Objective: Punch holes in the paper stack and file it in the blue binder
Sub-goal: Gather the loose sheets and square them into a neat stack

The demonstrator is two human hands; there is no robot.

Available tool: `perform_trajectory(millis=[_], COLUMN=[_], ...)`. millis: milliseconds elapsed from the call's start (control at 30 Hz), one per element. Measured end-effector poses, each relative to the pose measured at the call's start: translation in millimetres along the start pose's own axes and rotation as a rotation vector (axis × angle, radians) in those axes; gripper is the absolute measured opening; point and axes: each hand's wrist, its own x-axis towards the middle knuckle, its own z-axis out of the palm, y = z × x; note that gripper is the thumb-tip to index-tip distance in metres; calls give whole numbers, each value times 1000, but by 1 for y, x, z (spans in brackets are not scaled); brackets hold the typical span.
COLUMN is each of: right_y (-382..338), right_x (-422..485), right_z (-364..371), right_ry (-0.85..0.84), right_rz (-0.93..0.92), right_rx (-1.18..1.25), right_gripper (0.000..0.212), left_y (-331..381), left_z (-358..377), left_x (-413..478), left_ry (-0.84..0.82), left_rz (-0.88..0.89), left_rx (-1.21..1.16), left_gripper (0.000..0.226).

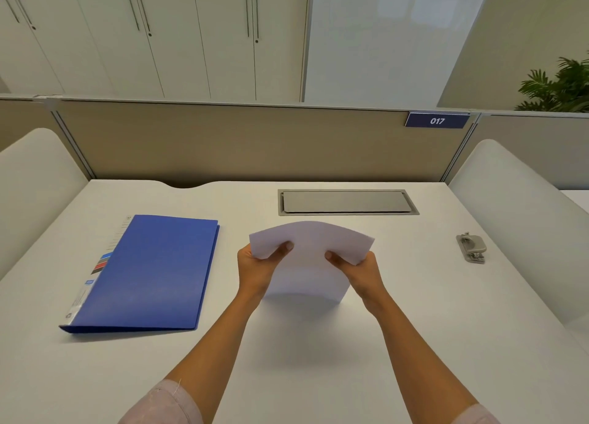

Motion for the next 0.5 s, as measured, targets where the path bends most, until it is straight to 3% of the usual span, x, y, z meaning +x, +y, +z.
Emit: perform_trajectory(millis=[333,500], right_y=[-6,-10], right_x=[5,11], right_z=[-4,-1], right_ry=[-5,11], right_rz=[-33,-55], right_rx=[-11,-35], right_gripper=[27,19], left_y=[13,17], left_z=[1,2], left_x=[3,4], left_ry=[-59,-78], left_rz=[84,117], left_rx=[-7,-6], left_gripper=[22,18])
